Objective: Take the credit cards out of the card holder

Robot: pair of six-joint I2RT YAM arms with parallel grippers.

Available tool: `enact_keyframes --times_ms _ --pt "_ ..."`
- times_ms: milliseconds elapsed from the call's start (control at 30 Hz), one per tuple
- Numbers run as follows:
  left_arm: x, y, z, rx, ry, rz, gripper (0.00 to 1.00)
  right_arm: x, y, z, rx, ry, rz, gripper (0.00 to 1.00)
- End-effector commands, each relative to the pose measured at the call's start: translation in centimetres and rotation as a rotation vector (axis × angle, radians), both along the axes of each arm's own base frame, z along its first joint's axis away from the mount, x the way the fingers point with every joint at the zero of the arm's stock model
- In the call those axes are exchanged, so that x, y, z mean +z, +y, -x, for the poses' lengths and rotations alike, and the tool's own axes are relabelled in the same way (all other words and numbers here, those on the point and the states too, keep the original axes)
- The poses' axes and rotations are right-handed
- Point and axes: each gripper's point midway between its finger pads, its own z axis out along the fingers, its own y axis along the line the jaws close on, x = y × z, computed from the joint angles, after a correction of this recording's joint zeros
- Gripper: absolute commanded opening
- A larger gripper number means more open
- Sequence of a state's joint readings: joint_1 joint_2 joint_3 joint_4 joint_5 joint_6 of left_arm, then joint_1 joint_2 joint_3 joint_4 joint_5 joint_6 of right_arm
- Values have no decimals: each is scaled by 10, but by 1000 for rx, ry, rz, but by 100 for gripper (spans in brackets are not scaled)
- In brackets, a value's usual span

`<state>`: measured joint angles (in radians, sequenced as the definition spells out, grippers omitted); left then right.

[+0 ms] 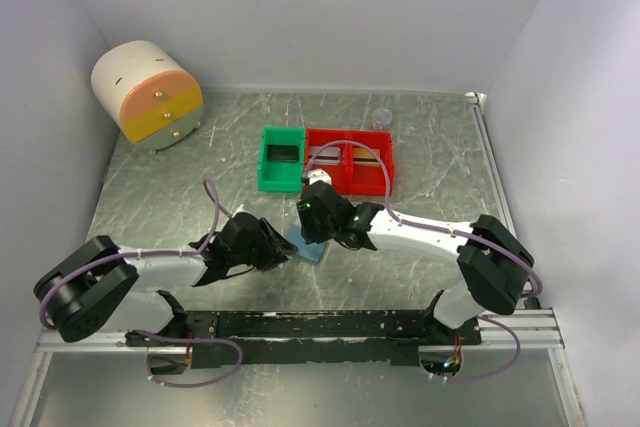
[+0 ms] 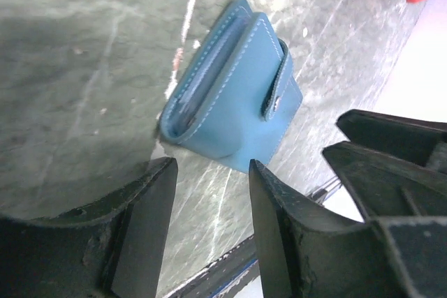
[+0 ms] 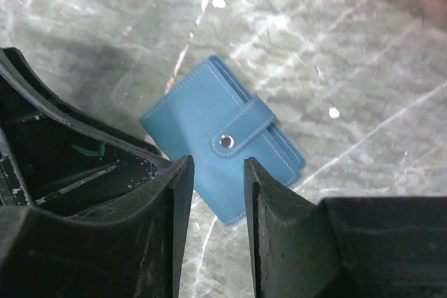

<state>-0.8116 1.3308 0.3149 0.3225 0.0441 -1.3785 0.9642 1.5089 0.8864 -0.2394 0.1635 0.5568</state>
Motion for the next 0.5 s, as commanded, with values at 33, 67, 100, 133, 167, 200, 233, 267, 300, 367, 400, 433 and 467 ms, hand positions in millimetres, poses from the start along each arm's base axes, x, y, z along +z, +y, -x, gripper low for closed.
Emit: enact_keyframes --times_ms 33,67,100,133,167,200,233,267,300,367,400,433,467 --pt "-8 24 -6 122 -8 -64 60 -4 12 -8 102 -22 72 37" --pt "-7 23 -7 122 -13 -60 61 -8 13 -8 105 -10 86 37" --pt "-5 21 -8 118 -19 -55 61 -14 12 -7 103 5 104 37" --pt "-5 19 -9 110 -20 -54 62 -22 9 -5 100 22 126 37" --pt "-7 17 -9 102 -15 -57 62 -30 4 -4 87 38 157 37" --pt "-8 14 -10 97 -11 -56 62 -36 1 -3 72 47 176 37" --pt "-10 12 -10 89 -4 -56 61 -42 -5 -1 66 57 195 37" --pt "-11 10 -10 84 0 -52 61 -48 -8 2 69 66 208 37" --pt "-11 8 -11 80 2 -46 61 -55 -11 5 77 75 217 38" --pt "-14 5 -10 71 9 -41 60 -70 -18 9 98 93 256 39" --pt "-15 5 -10 70 14 -41 60 -74 -22 8 93 96 286 39" --pt "-16 4 -10 65 14 -43 59 -78 -26 7 83 93 319 39" --pt "-18 4 -10 61 18 -47 57 -80 -30 5 72 87 343 39"
